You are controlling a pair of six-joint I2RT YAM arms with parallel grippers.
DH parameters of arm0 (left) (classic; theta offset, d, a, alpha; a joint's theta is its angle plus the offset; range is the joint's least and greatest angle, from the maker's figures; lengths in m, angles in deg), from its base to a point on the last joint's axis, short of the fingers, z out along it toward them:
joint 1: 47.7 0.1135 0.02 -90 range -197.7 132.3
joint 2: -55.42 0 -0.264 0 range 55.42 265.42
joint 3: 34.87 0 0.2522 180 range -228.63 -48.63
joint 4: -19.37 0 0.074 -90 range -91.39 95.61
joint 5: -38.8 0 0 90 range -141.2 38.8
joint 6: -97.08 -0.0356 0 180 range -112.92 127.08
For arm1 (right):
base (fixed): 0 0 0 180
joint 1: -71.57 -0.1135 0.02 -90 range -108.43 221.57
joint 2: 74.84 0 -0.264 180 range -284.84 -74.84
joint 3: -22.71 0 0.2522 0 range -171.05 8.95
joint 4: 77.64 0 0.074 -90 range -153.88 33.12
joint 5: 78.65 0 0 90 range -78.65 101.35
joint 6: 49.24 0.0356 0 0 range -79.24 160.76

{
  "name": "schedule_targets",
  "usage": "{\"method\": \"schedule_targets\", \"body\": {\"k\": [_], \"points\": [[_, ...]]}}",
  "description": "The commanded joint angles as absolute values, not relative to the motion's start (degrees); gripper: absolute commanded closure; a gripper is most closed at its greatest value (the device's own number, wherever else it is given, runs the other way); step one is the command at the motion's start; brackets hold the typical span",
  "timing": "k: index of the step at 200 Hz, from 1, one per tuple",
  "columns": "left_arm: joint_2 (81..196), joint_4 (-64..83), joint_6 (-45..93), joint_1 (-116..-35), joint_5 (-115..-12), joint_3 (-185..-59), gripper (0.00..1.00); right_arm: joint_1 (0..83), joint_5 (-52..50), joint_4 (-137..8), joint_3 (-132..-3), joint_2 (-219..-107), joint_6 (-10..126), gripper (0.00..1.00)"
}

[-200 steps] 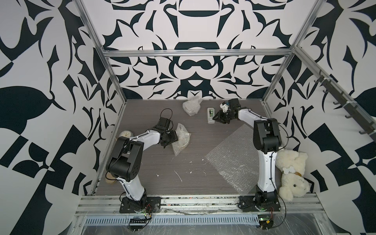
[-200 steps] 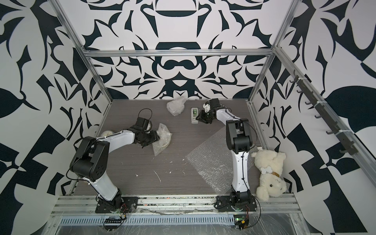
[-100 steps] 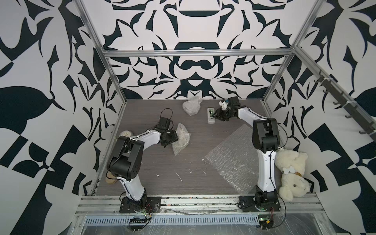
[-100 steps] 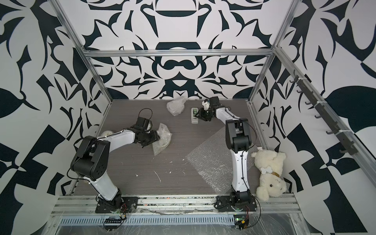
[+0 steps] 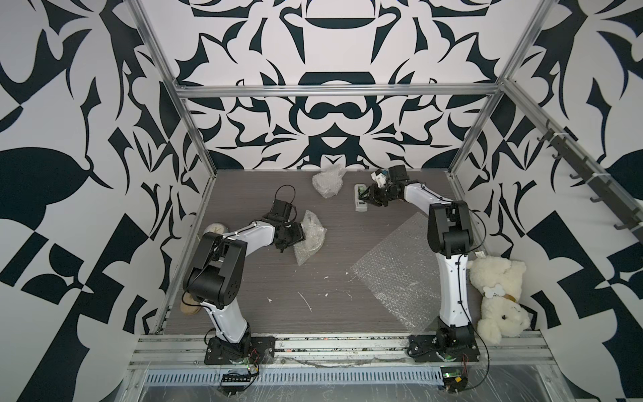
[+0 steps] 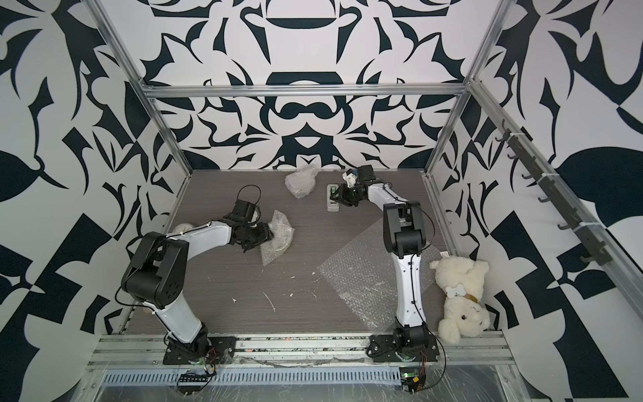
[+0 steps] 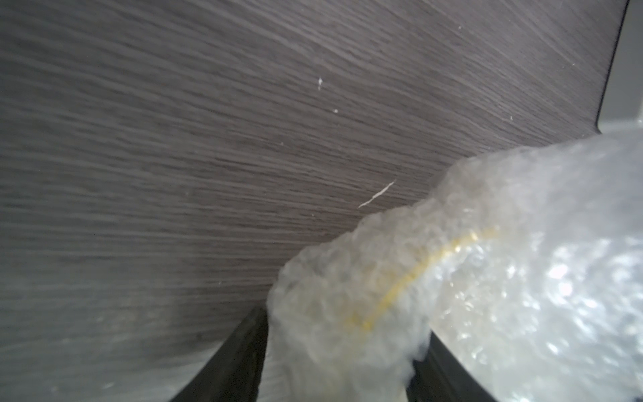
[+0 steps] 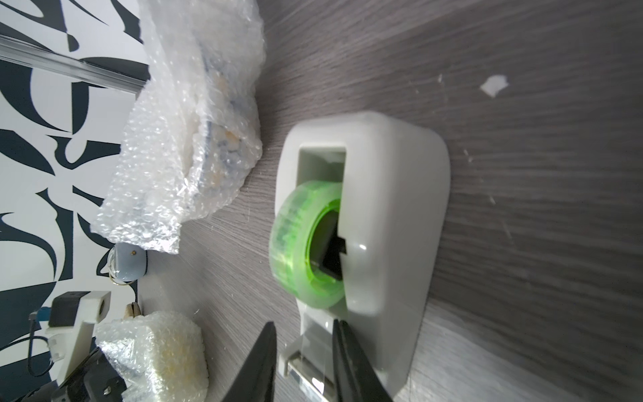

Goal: Wrap bowls in bubble wrap
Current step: Tear off the tape using the Tape Cutter.

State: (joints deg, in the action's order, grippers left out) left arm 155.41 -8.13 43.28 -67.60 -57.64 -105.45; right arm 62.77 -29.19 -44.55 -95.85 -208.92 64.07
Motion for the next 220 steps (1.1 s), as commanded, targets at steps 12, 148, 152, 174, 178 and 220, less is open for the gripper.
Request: {"method": "schedule_targets", "body": {"k": [12,148,152,174,178,220], "points": [[157.6,-10.5,43.3,-67.7,-56.7,-105.8,0.37,62.6,-31.5,-44.1,-97.0,-209.9,64.6,0.69],[157.0,-10.6,43.4,-67.7,-56.0,-105.4,0.37,62.8,-32.4,-42.7,-99.6,-210.9,65.4,0.91],[157.0,-10.6,43.4,-67.6,-56.0,-105.5,0.37,62.8,-32.4,-42.8,-99.6,-210.9,65.4,0.93],[156.8,-10.7,43.4,-67.6,-55.9,-105.4,0.37,62.8,-32.4,-43.0,-99.5,-210.2,65.4,1.00],[156.8,-10.7,43.4,-67.7,-55.9,-105.5,0.38,62.8,-32.5,-43.1,-99.5,-210.0,65.4,1.00],[156.9,-10.5,43.5,-67.7,-55.9,-105.2,0.37,62.9,-33.0,-43.2,-99.0,-206.6,65.6,1.00]]}}
